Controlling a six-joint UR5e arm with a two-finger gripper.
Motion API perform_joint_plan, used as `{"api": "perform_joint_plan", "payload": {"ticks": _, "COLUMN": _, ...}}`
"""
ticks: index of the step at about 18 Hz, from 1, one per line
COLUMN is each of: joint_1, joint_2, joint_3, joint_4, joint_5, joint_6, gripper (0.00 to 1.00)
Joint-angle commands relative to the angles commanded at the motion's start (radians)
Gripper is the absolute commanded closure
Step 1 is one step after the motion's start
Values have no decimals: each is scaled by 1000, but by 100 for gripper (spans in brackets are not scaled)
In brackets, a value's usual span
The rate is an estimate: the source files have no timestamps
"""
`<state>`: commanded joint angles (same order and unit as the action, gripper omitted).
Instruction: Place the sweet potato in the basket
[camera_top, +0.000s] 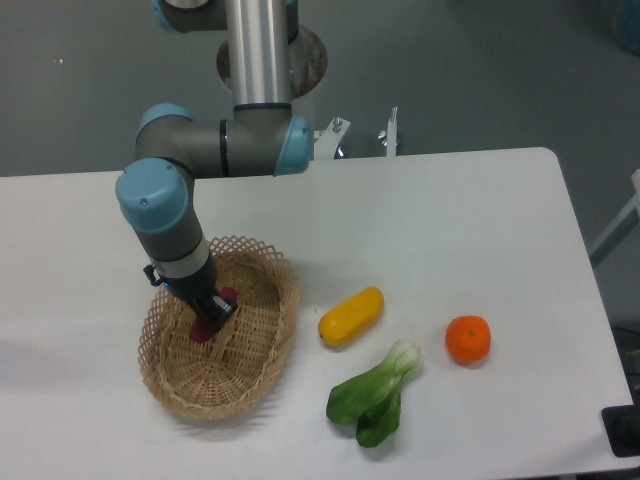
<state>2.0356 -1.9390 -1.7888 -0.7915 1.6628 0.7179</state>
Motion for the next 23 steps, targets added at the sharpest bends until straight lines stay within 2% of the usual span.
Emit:
{"api": "perform_joint_plan", "payload": {"ticks": 2, "joint_1": 3, "joint_2": 14, "joint_3": 29, "joint_4": -3, "joint_5": 0, "joint_6": 0, "gripper": 7}}
{"api": "perform_joint_plan", "payload": {"ticks": 7, "joint_1": 84, "joint_2": 35, "joint_3": 126, "joint_4": -8, "joint_5": 2, "joint_6": -11, "gripper": 0}}
{"api": "perform_joint_plan", "payload": {"ticks": 13, "joint_1": 231, "joint_2": 107, "joint_3": 150, "joint_4": -20, "joint_5": -1, "joint_6": 0, "gripper": 0}}
{"api": "perform_joint_plan", "payload": {"ticks": 18, "joint_1": 366, "joint_2": 133, "joint_3": 149, "joint_4": -29, "joint_5": -5, "joint_6": 18, "gripper": 0}}
{"api": "perform_joint_plan", "payload": {"ticks": 20, "joint_1": 403, "joint_2": 150, "joint_3": 146, "joint_4": -38, "joint_5": -3, "joint_6": 110, "gripper": 0}}
{"api": "perform_joint_plan", "payload": {"ticks": 23, "joint_1": 475, "joint_2": 172, "joint_3": 141, "joint_4": -81, "joint_5": -5, "joint_6": 297, "gripper": 0}}
